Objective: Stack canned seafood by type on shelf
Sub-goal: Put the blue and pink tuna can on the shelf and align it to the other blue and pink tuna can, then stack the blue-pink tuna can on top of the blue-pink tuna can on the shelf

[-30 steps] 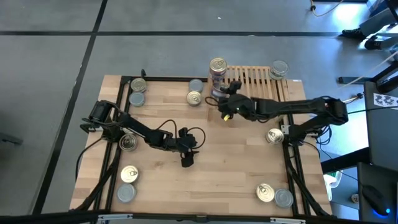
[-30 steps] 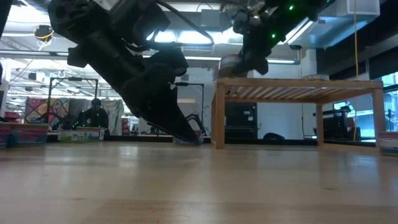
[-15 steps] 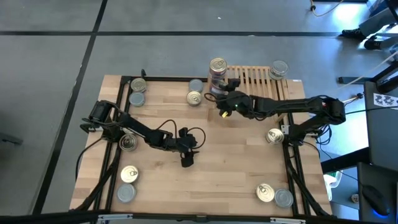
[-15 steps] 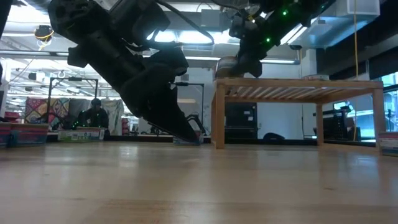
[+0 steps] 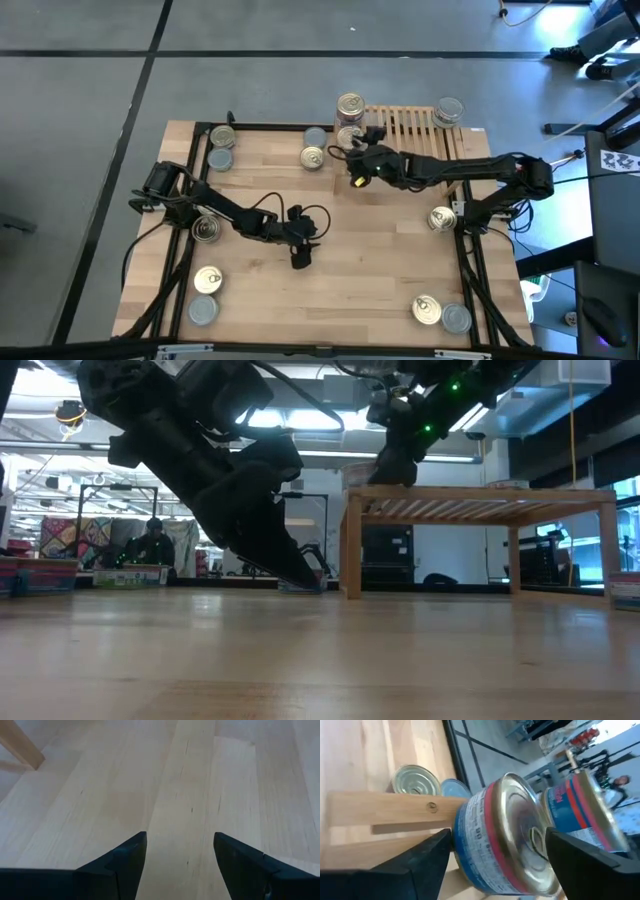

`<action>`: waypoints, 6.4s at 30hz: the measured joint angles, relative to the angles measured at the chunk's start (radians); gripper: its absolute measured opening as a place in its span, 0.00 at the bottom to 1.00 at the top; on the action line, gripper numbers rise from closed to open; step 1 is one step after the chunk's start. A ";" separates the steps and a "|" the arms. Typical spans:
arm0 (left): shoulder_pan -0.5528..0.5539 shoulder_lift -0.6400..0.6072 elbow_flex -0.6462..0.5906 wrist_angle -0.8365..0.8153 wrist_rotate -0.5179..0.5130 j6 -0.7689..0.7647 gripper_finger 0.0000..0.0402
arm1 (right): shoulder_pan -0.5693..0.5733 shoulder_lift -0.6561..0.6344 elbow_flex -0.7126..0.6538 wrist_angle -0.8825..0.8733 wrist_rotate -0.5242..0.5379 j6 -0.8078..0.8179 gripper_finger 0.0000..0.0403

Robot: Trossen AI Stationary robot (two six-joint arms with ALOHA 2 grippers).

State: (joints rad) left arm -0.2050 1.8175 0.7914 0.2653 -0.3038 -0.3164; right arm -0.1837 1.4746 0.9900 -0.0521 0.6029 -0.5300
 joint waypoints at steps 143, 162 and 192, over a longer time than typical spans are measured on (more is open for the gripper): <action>0.050 0.104 0.089 0.073 0.202 0.207 0.57 | 0.557 0.287 -0.188 0.341 -0.335 0.266 0.88; 0.132 0.201 0.088 0.296 0.338 0.116 0.57 | 0.621 0.310 -0.165 0.079 0.024 0.042 0.88; 0.177 0.197 0.082 0.348 0.421 -0.007 0.57 | 0.647 0.390 -0.164 0.198 0.143 0.010 0.51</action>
State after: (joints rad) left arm -0.0278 2.0144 0.8734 0.6131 0.1172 -0.3237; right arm 0.4633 1.8648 0.8257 0.1456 0.7464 -0.5204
